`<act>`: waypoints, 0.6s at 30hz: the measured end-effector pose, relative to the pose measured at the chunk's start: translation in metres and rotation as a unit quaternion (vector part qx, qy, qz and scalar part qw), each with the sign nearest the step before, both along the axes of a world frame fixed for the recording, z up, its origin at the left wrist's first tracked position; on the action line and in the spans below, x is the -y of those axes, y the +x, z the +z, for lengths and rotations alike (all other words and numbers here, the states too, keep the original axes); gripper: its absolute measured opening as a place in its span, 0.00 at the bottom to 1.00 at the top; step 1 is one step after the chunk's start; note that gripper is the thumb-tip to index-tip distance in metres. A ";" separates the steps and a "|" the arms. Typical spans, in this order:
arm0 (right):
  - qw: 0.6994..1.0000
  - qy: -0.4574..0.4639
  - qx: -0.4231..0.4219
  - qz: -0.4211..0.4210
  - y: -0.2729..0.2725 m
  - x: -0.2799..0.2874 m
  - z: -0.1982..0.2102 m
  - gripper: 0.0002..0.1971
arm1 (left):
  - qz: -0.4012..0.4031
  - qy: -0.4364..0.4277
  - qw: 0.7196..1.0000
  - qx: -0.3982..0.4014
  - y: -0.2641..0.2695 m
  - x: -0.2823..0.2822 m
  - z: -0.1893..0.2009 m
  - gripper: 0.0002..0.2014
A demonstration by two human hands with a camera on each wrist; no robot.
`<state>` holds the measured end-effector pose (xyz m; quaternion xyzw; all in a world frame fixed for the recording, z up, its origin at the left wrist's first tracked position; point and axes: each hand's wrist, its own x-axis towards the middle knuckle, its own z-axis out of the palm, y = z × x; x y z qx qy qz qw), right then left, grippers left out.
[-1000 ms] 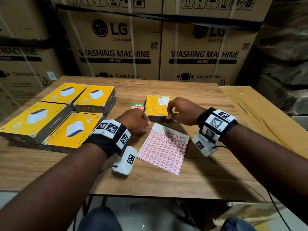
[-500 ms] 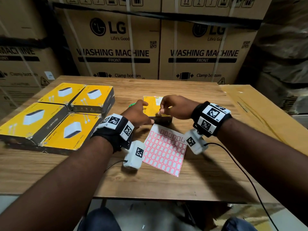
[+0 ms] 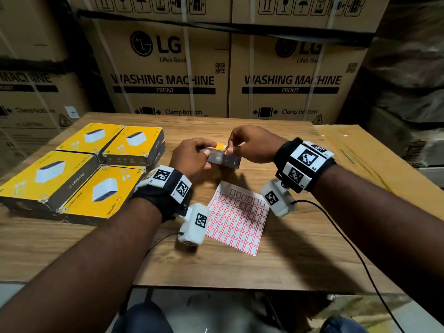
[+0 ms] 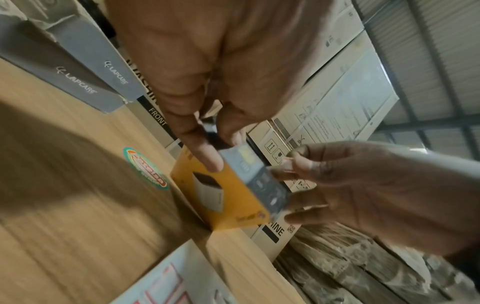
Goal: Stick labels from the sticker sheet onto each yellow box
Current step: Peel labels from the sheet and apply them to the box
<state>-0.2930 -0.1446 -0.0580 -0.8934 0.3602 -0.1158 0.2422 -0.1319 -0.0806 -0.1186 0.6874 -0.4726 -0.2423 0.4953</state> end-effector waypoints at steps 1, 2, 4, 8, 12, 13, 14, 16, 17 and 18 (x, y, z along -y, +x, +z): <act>1.000 -0.008 -0.003 -0.005 0.001 -0.001 0.003 0.01 | 0.009 -0.006 1.000 -0.006 0.000 0.000 0.001 0.13; 1.000 -0.014 -0.008 -0.008 0.002 -0.002 0.005 0.00 | 0.019 -0.012 1.000 -0.008 0.000 0.001 0.001 0.13; 1.000 -0.017 -0.016 -0.010 0.005 -0.004 0.010 0.01 | 0.029 -0.019 0.999 0.001 -0.001 0.001 0.001 0.13; 0.999 0.012 -0.021 -0.023 0.011 -0.006 0.014 0.01 | 0.041 -0.015 0.999 0.005 -0.005 -0.001 0.002 0.12; 0.998 0.012 -0.061 -0.031 0.014 -0.011 0.020 0.03 | 0.060 -0.026 0.997 0.041 -0.012 -0.002 0.001 0.13; 0.997 0.011 -0.076 -0.033 0.015 -0.011 0.023 0.04 | 0.062 -0.032 0.997 0.045 -0.014 -0.003 0.002 0.13; 0.995 0.006 -0.089 -0.034 0.016 -0.012 0.026 0.04 | 0.061 -0.036 0.996 0.050 -0.015 -0.003 0.002 0.14; 0.993 -0.009 -0.113 -0.033 0.018 -0.012 0.032 0.04 | 0.057 -0.043 0.995 0.063 -0.019 -0.005 0.003 0.15; 0.992 -0.014 -0.123 -0.033 0.018 -0.011 0.034 0.05 | 0.057 -0.046 0.995 0.071 -0.020 -0.006 0.004 0.15; 0.991 -0.019 -0.130 -0.034 0.019 -0.011 0.036 0.05 | 0.058 -0.050 0.994 0.077 -0.021 -0.006 0.005 0.14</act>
